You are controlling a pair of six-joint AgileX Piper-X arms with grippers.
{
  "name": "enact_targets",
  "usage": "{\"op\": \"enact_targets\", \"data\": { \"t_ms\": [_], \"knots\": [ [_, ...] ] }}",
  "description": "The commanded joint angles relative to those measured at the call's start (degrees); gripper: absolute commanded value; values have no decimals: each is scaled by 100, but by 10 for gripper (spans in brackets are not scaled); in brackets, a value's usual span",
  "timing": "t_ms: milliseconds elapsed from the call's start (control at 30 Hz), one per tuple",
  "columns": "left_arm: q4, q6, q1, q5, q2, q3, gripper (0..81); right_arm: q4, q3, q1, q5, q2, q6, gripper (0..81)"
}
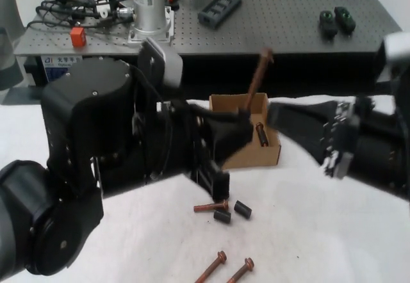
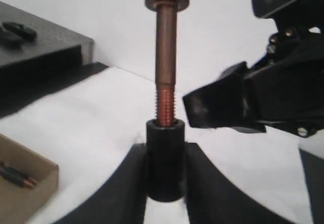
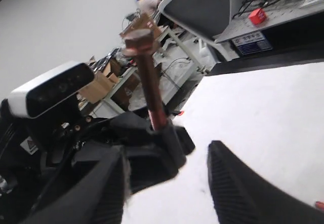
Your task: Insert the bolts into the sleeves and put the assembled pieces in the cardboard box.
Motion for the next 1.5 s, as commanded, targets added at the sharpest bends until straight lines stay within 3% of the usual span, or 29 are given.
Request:
{"op": "enact_targets", "data": {
  "t_ms": [0, 167, 233, 367, 533, 667, 900, 1100, 1233, 1367, 1467],
  "knots": [
    [-901, -9, 3, -622, 184, -79, 7, 676, -22, -947, -162, -756, -365, 369],
    [-2607, -9, 3, -1075, 928, -168, 7, 1539, -22, -1831, 6, -1351, -917, 369],
    [-2638, -260, 3, -1327, 1264, -388, 7, 1736, -22, -2087, 5, -1432, -929, 369],
    [-793, -899, 22, -1546, 1971, -1486, 7, 1977, -22, -2435, 90, -1400, -1078, 369],
    [2470, -677, 32, -2110, 3046, -3695, 7, 2254, -22, -2591, 519, -1302, -1315, 369],
    [4185, -502, 63, -2137, 4249, -5741, 7, 2330, -22, -2604, 519, -1153, -1362, 369],
    [6523, -260, 106, -2067, 6259, -8435, 7, 2347, -22, -2604, 653, -1092, -1362, 369],
    [7064, -279, 106, -2021, 6907, -9052, 7, 2472, -22, -2604, 652, -1092, -1362, 369],
    [7064, -279, 106, -2023, 6881, -9063, 152, 2772, -50, -2585, 652, -1042, -1549, 369],
    [7168, -174, 127, -2023, 6712, -9079, 397, 3279, -268, -2505, 670, -732, -1948, 369],
    [7742, 118, 174, -2199, 6367, -9079, 393, 3791, -616, -2295, 886, -323, -2447, 369]
  ]
}}
